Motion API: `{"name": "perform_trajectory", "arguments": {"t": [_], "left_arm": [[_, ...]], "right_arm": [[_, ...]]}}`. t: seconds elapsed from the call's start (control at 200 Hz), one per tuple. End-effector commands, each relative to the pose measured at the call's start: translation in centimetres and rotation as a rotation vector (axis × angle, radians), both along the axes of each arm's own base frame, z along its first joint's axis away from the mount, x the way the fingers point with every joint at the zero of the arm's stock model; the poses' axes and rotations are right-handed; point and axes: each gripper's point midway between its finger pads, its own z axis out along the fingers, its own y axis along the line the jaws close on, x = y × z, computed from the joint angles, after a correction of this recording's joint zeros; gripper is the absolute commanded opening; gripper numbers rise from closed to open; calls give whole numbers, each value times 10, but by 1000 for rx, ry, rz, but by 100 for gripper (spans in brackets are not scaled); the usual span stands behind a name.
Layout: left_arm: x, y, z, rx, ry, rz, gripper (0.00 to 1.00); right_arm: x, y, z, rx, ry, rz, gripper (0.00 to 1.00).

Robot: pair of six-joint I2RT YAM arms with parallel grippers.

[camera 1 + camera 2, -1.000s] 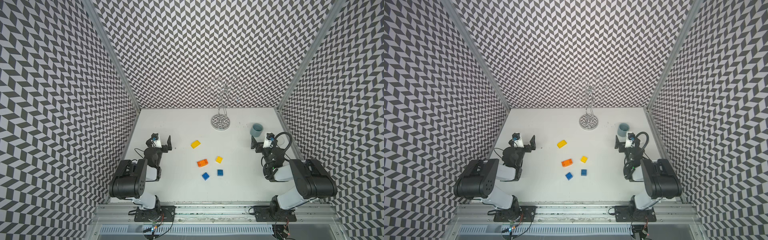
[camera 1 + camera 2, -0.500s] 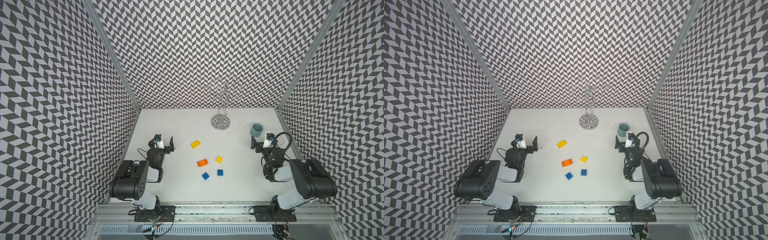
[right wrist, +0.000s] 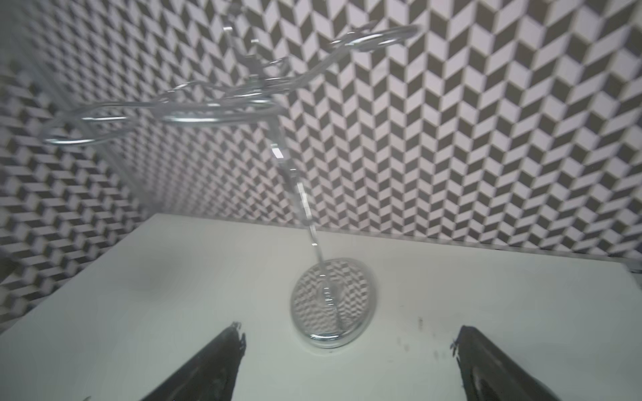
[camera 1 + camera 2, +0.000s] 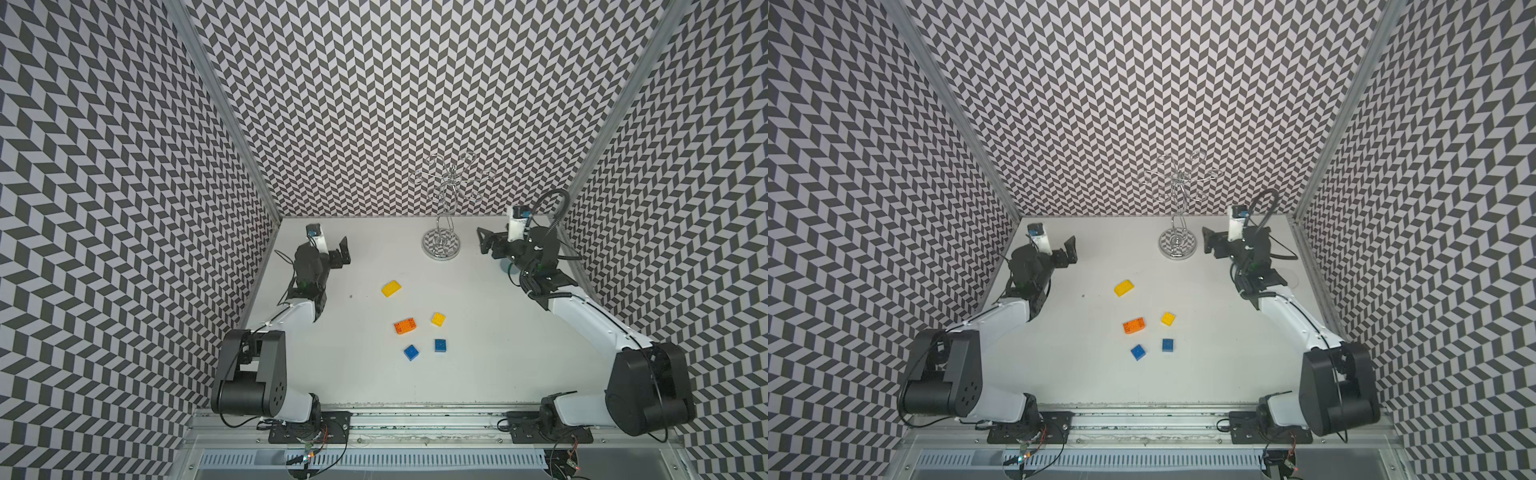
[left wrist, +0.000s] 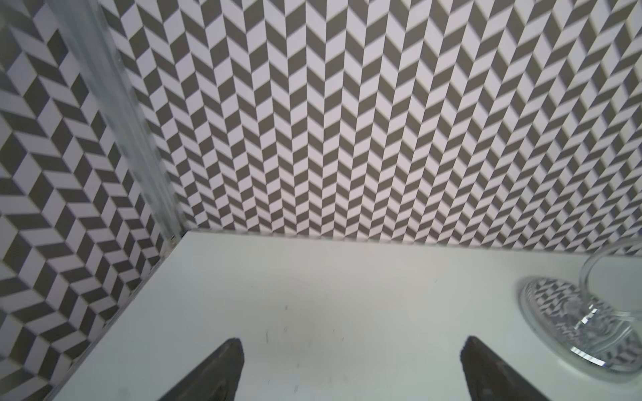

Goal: Assemble the letter s with lego
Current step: Pick up the lego brick from the center of the board.

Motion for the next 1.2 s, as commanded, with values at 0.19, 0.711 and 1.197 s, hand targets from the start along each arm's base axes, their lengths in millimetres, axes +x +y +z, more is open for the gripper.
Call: {"name": "perform_trajectory", "arguments": {"t": [0.19, 0.711, 1.197], "left_arm": [[-128, -106, -84, -303, 683, -382, 96], [-215, -157, -100, -484, 849, -507, 95], [-217, -151, -100, -437, 848, -493, 96]], "right_arm": [[-123, 96, -131, -288, 687, 322, 89], [-213, 94, -188, -338, 966, 180, 69], [-245, 119, -209, -220, 1061, 24, 60]]}}
